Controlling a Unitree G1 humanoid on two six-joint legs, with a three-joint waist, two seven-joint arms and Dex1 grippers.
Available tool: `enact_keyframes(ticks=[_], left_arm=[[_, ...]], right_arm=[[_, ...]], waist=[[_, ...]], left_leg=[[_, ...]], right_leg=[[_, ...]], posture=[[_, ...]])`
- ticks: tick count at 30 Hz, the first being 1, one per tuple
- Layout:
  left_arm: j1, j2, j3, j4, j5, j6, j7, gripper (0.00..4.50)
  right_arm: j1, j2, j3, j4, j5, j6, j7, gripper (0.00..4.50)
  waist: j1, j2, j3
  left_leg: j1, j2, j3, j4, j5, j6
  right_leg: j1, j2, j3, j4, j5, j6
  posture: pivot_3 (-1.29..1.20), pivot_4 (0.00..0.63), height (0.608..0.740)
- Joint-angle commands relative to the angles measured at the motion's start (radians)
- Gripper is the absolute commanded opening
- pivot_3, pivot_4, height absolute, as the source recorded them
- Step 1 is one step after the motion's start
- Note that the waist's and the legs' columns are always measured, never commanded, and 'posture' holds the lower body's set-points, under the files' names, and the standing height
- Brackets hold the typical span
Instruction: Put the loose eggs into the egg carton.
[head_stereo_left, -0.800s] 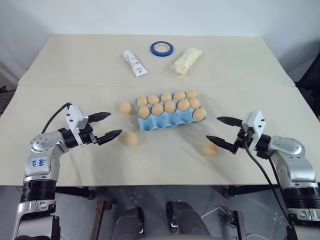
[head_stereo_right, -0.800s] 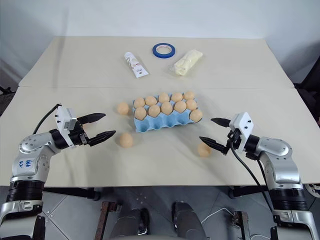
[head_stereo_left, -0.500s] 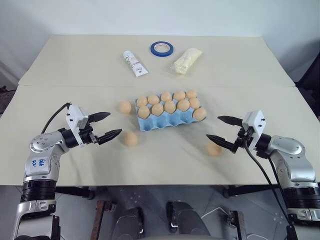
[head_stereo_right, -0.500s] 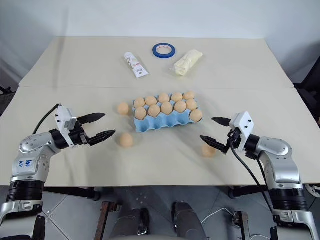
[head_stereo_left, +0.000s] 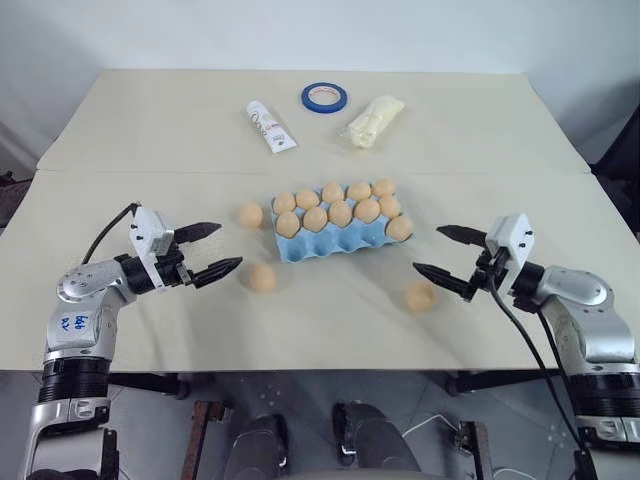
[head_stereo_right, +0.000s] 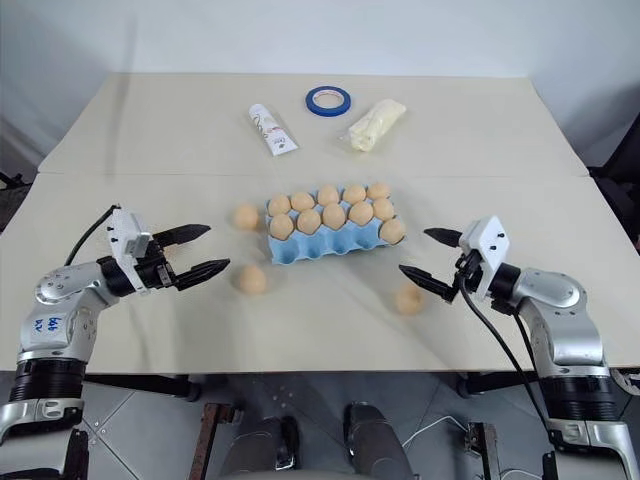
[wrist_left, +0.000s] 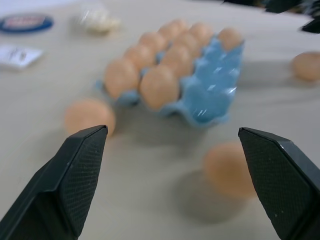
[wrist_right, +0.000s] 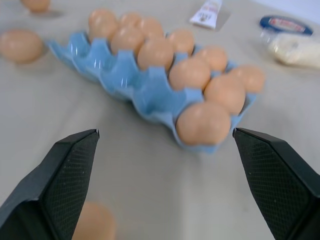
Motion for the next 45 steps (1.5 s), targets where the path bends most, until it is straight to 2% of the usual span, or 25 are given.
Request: enact_keyframes(ticks=[1,7,12,21,26,37,40,41,45], left_arm=[[-0.009,-0.006,0.042,0.021,-0.078,-0.045,-0.105,4.46],[-0.023,0.013,0.039,0.090,-0.147,-0.055,-0.340,4.46],[-0.044,0.043,-0.004,0.154,-0.163,-0.111,-0.481,4.46],[-0.010,0.131,-0.169,0.146,-0.276,-0.231,-0.492,4.46],[-0.001,0.131,-0.174,0.154,-0.305,-0.249,-0.492,4.46],[0.026,0.120,-0.149,0.136,-0.330,-0.228,-0.492,4.46],[0.034,0.113,-0.139,0.129,-0.327,-0.223,-0.492,4.50],[0.036,0.111,-0.135,0.125,-0.327,-0.220,-0.492,4.50],[0.041,0.105,-0.127,0.121,-0.322,-0.215,-0.492,4.50]], right_arm=[[0.070,-0.022,-0.063,-0.125,0.047,0.044,-0.031,4.50],[0.244,-0.021,-0.103,-0.307,0.071,0.100,-0.081,4.50],[0.320,-0.003,-0.100,-0.390,0.061,0.123,-0.140,4.50],[0.414,0.104,-0.037,-0.455,0.010,0.153,-0.306,4.50],[0.429,0.146,0.003,-0.435,-0.005,0.169,-0.346,4.50],[0.353,0.182,0.053,-0.307,-0.055,0.199,-0.405,4.50],[0.355,0.192,0.046,-0.295,-0.051,0.214,-0.420,3.91],[0.361,0.198,0.039,-0.294,-0.049,0.202,-0.421,3.46],[0.371,0.199,0.029,-0.302,-0.047,0.209,-0.422,2.23]], waist=[[0.001,0.000,0.000],[-0.001,0.000,0.000],[-0.004,0.000,0.000],[-0.002,-0.001,0.000],[-0.004,0.000,0.000],[-0.003,-0.001,0.000],[-0.002,-0.001,0.000],[-0.002,-0.001,0.000],[-0.003,-0.001,0.000]], left_leg=[[0.000,0.000,0.000,0.000,0.000,0.000],[0.000,0.000,0.000,0.000,0.000,0.000],[0.000,0.000,0.000,0.001,0.000,0.001],[0.000,0.000,-0.002,0.000,0.000,0.001],[0.000,0.000,-0.002,0.000,0.000,0.001],[0.000,0.000,-0.002,0.000,0.000,0.001],[-0.001,0.000,-0.002,0.000,0.000,0.001],[-0.001,0.000,-0.002,0.000,0.000,0.001],[-0.001,0.000,-0.002,0.000,0.000,0.001]], right_leg=[[0.000,0.000,0.000,0.000,0.000,0.000],[0.001,0.000,0.000,-0.001,0.000,0.000],[0.001,0.000,0.000,0.001,0.000,0.000],[0.001,-0.001,0.000,-0.001,0.000,-0.001],[0.001,-0.001,-0.001,-0.001,0.000,-0.001],[0.001,-0.001,-0.001,-0.001,-0.001,-0.001],[0.001,-0.001,-0.001,-0.001,-0.001,-0.001],[0.001,-0.001,-0.001,-0.001,-0.001,-0.002],[0.001,-0.001,-0.001,-0.001,-0.001,-0.001]], posture=[[0.00,0.150,0.740],[0.00,0.150,0.740],[0.00,0.150,0.740],[0.00,0.150,0.740],[0.00,0.150,0.740],[0.00,0.150,0.740],[0.00,0.150,0.740],[0.00,0.150,0.740],[0.00,0.150,0.740]])
